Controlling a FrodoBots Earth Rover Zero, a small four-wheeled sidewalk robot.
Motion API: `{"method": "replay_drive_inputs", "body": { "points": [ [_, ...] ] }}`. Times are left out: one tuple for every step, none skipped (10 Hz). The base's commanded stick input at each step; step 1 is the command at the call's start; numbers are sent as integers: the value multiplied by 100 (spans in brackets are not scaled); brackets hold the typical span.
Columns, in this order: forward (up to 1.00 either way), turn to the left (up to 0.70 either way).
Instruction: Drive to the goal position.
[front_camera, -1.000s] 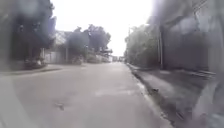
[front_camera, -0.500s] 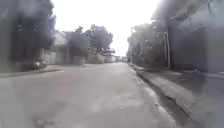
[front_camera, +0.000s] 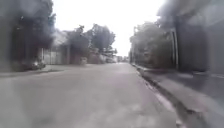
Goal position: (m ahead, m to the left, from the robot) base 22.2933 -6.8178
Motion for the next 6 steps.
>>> {"method": "replay_drive_inputs", "body": {
  "points": [
    [100, 0],
    [100, 0],
    [100, 0],
    [100, 0],
    [100, 0],
    [100, 0]
  ]
}}
